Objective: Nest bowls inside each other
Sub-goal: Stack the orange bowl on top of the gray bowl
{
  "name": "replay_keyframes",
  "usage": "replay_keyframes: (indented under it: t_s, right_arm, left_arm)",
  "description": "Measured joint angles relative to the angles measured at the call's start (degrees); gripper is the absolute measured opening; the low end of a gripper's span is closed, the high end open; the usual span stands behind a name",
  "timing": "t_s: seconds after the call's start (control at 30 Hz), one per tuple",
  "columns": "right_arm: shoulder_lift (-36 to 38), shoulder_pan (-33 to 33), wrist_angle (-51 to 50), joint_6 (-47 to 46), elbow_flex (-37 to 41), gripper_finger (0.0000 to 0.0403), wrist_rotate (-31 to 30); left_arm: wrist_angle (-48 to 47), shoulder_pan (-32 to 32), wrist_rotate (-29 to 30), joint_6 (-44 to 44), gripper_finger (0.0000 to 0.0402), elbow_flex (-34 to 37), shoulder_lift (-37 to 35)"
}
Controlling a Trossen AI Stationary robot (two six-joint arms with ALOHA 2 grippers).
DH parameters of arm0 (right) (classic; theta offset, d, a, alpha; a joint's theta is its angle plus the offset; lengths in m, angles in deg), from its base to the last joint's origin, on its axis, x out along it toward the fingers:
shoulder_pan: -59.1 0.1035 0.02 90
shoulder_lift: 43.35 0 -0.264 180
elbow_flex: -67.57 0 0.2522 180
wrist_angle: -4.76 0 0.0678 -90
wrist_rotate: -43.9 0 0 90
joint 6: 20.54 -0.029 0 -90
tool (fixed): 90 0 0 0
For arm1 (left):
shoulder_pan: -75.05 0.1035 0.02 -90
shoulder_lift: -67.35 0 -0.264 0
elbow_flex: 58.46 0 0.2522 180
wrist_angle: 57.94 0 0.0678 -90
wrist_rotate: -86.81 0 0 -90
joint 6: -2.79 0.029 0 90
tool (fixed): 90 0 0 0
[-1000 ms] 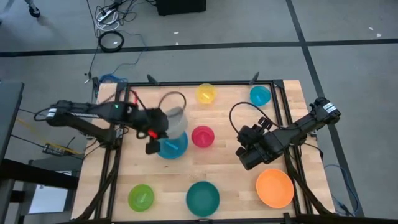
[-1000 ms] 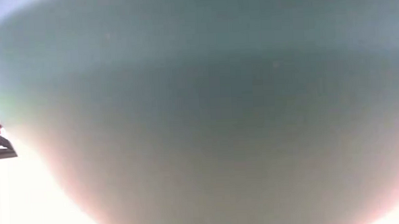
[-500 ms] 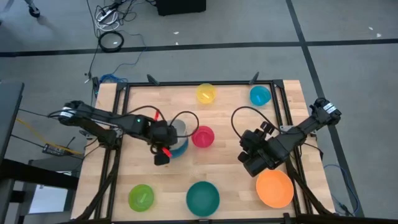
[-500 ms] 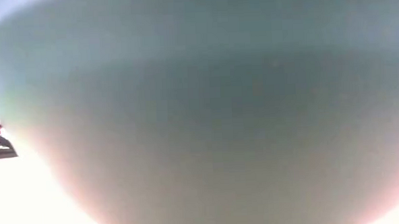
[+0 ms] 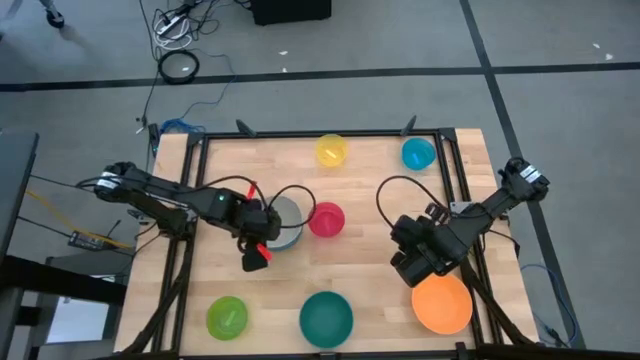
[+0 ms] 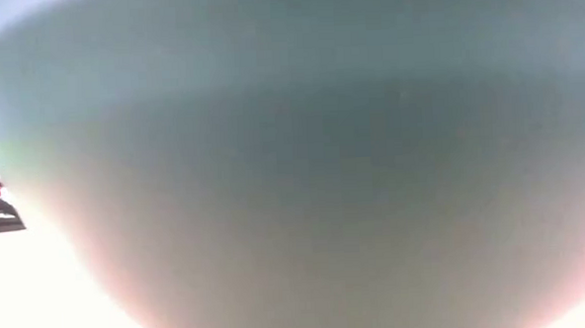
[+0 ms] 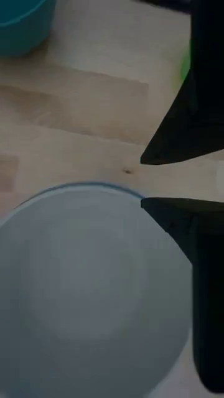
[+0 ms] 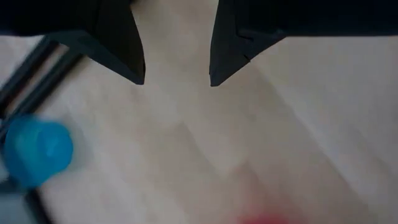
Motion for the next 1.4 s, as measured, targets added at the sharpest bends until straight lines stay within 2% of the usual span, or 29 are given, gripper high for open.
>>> replay_keyframes:
  t_s: [0.2,0.37,0.47,0.6,1.0,1.4]
  right_arm:
    - [0.0,4.52,0.69,-6.37,0.01,0.0167,19.06]
    - [0.0,8.95,8.11,-14.17,0.02,0.0167,26.64]
    - [-0.38,10.7,15.66,-17.98,0.02,0.0167,26.97]
    - [-1.51,12.51,20.66,-21.09,0.05,0.0167,26.82]
    - [-11.92,16.69,26.57,-19.94,0.15,0.0167,27.25]
    - [-20.22,17.14,27.62,-15.86,0.15,0.0167,27.35]
  left_arm:
    - [-6.5,-0.79,12.39,-1.25,0.0105,-3.2,-0.45]
    - [-10.69,-1.4,23.75,-4.49,0.0105,-5.43,-1.29]
    - [-11.37,-1.56,26.97,-5.87,0.0105,-5.78,-1.76]
    - [-11.26,-1.59,27.36,-6.22,0.0106,-5.74,-1.95]
    - [-11.13,-2.03,29.04,-7.35,0.0106,-5.74,-2.01]
    - [-10.69,-2.31,29.07,-7.35,0.0106,-5.72,-1.98]
